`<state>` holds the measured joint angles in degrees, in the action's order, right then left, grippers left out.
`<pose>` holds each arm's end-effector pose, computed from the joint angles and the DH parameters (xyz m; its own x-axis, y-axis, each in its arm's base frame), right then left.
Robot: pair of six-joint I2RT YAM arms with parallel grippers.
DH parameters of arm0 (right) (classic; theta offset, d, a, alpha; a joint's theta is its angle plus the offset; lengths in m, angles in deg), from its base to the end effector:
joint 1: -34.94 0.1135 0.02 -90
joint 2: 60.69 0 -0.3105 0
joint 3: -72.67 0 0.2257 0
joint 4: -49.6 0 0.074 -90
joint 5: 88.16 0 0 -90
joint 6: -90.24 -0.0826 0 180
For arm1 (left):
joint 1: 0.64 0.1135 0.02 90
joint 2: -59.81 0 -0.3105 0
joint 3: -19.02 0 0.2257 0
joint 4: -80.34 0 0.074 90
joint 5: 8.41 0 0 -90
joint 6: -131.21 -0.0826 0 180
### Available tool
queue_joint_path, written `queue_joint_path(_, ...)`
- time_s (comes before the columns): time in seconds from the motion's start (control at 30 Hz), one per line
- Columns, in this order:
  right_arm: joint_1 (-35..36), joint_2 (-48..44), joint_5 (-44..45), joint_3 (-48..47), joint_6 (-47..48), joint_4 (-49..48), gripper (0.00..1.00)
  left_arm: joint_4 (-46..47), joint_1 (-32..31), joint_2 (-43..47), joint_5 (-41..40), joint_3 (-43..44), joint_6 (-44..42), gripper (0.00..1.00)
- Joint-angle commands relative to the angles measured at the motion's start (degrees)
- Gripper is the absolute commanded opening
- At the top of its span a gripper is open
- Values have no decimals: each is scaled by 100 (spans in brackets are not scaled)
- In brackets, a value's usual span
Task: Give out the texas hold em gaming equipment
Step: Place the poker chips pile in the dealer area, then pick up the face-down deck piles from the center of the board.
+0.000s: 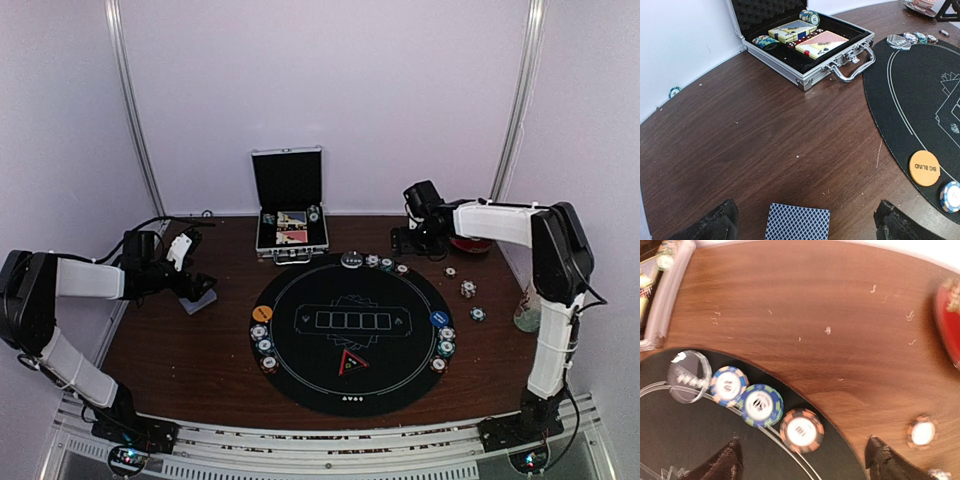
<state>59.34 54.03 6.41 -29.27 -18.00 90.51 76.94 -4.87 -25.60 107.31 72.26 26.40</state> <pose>0.4239 0.1851 0.2196 -0.8124 -0.0259 -0.5825 -0.1206 0.9849 0.1244 0.3034 -0.0584 0.2165 -0.4539 0.2645 -0.8509 0.5529 0.8325 -0.0361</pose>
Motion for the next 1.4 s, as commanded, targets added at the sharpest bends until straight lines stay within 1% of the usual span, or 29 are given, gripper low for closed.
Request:
queue_joint_path(0.0, 72, -1000, 546, 517, -93, 133, 98, 183, 25, -37, 28, 127, 6, 98)
queue_joint_path(0.03, 101, -1169, 601, 676, -115, 136, 100, 171, 23, -30, 36, 129, 11, 98)
queue_joint_path(0.17, 329, -1783, 786, 1307, -169, 42, 100, 161, 24, 17, 50, 120, 19, 98)
queue_joint_path(0.3, 768, -2285, 1022, 1858, -249, -96, 100, 168, 19, 63, 39, 94, 13, 98)
queue_joint_path(0.43, 1180, -2630, 1615, 2268, -439, -126, 100, 161, 21, 66, 14, 102, 14, 98)
queue_joint_path(0.5, 1270, -2829, 1853, 2483, -508, -217, 100, 60, 19, 108, -26, 152, -35, 98)
queue_joint_path(0.57, 1277, -3024, 1867, 2731, -541, -367, 100, -335, 24, 181, -2, 307, -277, 98)
queue_joint_path(0.73, 1291, -3312, 1558, 3278, -593, -834, 100, -2213, 57, 192, 10, 1135, -1613, 98)
queue_joint_path(0.8, 1358, -3380, 1460, 3416, -650, -1003, 100, -2672, 118, 190, 13, 1262, -2064, 98)
queue_joint_path(0.9, 1562, -3433, 1422, 3540, -680, -1195, 100, -3164, 180, 100, -272, 1407, -2477, 98)
queue_joint_path(1.07, 2009, -3294, 1590, 3580, -699, -1340, 100, -3966, 254, -299, -466, 1726, -2635, 98)
queue_joint_path(1.37, 2591, -3129, 1799, 3470, -669, -1413, 100, -4476, 253, -736, -491, 2086, -2448, 98)
